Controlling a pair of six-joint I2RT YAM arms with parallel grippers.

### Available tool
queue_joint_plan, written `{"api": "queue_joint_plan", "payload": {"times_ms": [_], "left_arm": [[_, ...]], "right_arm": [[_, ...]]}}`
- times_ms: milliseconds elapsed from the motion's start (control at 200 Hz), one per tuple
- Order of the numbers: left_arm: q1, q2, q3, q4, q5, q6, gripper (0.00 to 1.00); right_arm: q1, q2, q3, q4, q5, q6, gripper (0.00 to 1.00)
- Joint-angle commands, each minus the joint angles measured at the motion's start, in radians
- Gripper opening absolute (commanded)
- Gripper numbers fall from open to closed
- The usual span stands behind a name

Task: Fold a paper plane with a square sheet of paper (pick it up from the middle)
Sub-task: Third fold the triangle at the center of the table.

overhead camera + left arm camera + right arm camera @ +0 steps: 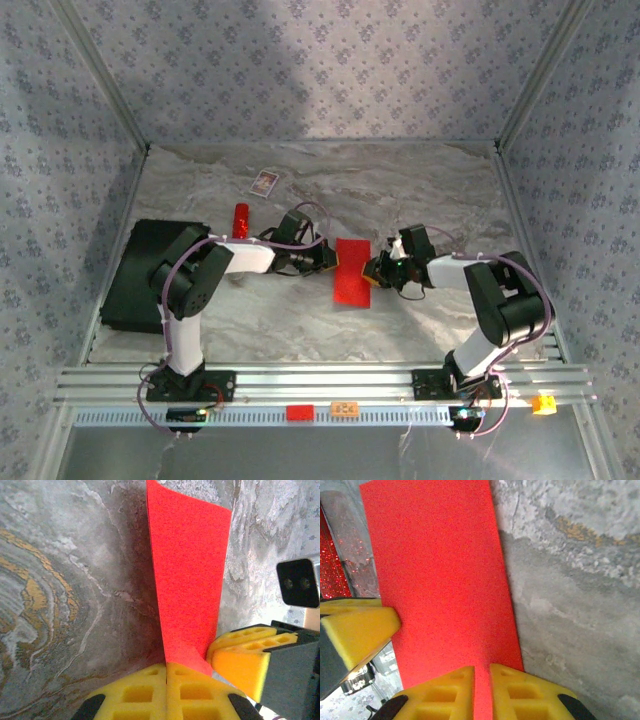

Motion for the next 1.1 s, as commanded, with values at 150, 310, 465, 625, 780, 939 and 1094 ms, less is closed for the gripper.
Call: {"api": "queue_joint_plan", "payload": {"times_ms": [150, 310, 465, 625, 780, 939, 1094], "left_arm": [[0.027, -0.069, -0.013, -0.058, 0.040, 0.011, 0.00], [0.055, -0.100, -0.034, -0.097, 0.058, 0.013, 0.00], [0.065, -0.109, -0.036, -0.108, 0.070, 0.013, 0.00], [0.065, -0.110, -0.042, -0.099, 0.061, 0.000, 0.00], [0.064, -0.110, -0.049, -0.089, 0.059, -0.010, 0.00], [0.063, -0.110, -0.053, -0.084, 0.056, -0.016, 0.00], [0.062, -0.107, -0.057, -0.075, 0.055, -0.022, 0.00]], "right_arm": [[0.041, -0.221, -0.012, -0.129, 0.122, -0.116, 0.48], [0.174, -0.356, 0.012, -0.220, 0.306, -0.298, 0.61], [0.354, -0.391, -0.034, -0.133, 0.510, -0.444, 0.62], [0.574, -0.375, -0.073, -0.017, 0.705, -0.685, 0.62], [0.731, -0.312, -0.087, 0.086, 0.854, -0.857, 0.62], [0.819, -0.225, -0.071, 0.137, 0.984, -0.945, 0.63], [0.871, -0.149, -0.063, 0.193, 1.095, -0.991, 0.64]]}}
